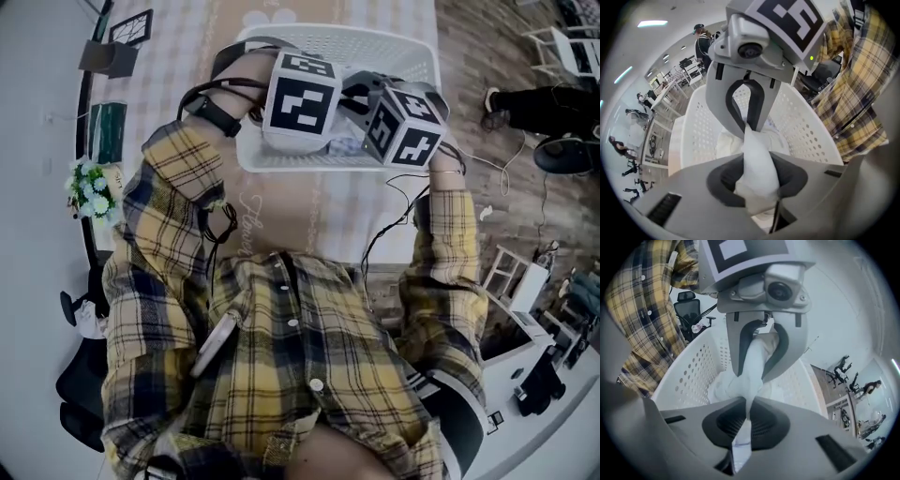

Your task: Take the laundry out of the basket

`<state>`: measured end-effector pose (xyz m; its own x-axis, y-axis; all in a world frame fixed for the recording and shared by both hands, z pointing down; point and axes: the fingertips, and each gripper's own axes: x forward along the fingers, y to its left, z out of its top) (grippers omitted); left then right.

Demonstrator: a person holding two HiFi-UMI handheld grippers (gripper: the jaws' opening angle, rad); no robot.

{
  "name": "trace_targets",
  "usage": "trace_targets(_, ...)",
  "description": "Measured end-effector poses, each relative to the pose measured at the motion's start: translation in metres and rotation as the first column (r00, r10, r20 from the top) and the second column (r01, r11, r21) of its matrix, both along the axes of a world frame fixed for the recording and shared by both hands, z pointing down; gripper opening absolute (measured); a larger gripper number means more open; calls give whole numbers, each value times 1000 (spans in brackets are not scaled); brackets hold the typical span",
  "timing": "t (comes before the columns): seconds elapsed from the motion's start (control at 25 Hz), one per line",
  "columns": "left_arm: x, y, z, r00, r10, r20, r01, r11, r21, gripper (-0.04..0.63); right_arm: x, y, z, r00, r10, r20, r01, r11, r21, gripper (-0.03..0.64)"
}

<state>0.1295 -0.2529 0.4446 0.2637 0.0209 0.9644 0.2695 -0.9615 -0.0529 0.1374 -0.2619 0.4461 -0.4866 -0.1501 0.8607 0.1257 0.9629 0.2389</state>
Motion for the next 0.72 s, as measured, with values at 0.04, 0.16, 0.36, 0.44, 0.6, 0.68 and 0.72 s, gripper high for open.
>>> trace_targets(0.04,0,2,-7,1000,-5,-14,5,1000,10,149,0,2,-8,1000,13,10,-13,1000,13,38)
trace_targets(0.16,1,10,-31,998,-18,-58,21,999,45,149,1,8,-36,997,49,53,-52,997,51,37)
trace_targets(0.36,0,20,-72,989,-47,-143,65,990,124,149,1,15,-83,978,113,174,-136,982,128,34)
trace_targets(0.44,-1,26,-88,983,-55,-177,82,986,146,149,1,19,-101,966,134,222,-170,973,153,32)
trace_targets(0.6,-3,41,-118,968,-66,-243,112,978,178,149,-1,31,-137,935,161,315,-232,951,204,31)
trace_targets(0.68,-5,47,-134,959,-75,-272,131,971,197,149,-2,38,-156,916,171,363,-264,938,224,31)
trace_targets(0.72,-7,49,-143,956,-80,-282,144,966,215,147,-3,42,-165,906,175,386,-279,932,231,31)
